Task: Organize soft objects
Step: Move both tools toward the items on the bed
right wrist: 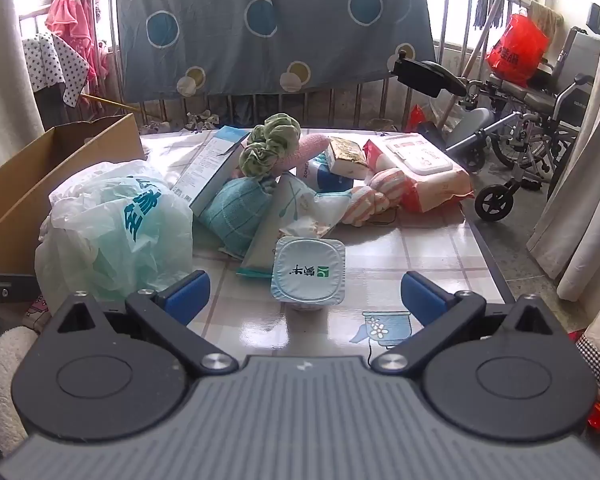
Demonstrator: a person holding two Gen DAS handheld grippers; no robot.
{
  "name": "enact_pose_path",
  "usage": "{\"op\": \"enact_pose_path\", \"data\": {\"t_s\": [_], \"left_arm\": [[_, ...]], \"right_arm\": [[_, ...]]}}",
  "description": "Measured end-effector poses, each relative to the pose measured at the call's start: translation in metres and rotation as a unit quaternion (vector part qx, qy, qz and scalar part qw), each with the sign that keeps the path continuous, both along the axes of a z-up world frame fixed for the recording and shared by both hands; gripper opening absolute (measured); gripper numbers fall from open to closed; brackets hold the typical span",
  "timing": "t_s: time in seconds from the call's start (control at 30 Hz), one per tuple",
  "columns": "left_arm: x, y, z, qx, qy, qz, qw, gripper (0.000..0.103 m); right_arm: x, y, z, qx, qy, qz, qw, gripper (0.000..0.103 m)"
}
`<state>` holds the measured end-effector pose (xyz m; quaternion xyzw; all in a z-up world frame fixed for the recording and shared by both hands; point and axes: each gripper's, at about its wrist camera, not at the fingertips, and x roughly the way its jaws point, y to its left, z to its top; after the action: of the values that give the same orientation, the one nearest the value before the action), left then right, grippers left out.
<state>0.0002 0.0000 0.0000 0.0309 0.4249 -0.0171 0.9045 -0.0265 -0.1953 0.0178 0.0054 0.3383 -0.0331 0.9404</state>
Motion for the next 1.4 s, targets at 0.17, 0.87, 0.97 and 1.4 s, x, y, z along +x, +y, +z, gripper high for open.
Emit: {"op": "enact_pose_path", "data": {"t_s": [0.17,0.87,0.97,1.4], "left_arm": [[0.0,0.004,-0.001,-0.01,-0.004,0.003,0.9999,0.103],[0.004,0.018,0.003,-0.023,-0.019,0.032,0.999,0.103],[0.003,0.016,0.003,-0.008,-0.022,0.028,0.9993,0.103],[0.009,0.01,0.0,0.017,-0.017,0.015,0.9996,0.103]], "right_arm": [[0.0,0.0,0.002,0.005,-0.003,0.0,1.0,0.102],[0.007,0.005,0.002,-0.013,0.026,0.002,1.0,0.102],[0.007,0.005,0.002,-0.012,0.027,0.003,1.0,0.102],[0.012,0.008,0.001,-0.01,0.035,0.021,0.999,0.102]]}}
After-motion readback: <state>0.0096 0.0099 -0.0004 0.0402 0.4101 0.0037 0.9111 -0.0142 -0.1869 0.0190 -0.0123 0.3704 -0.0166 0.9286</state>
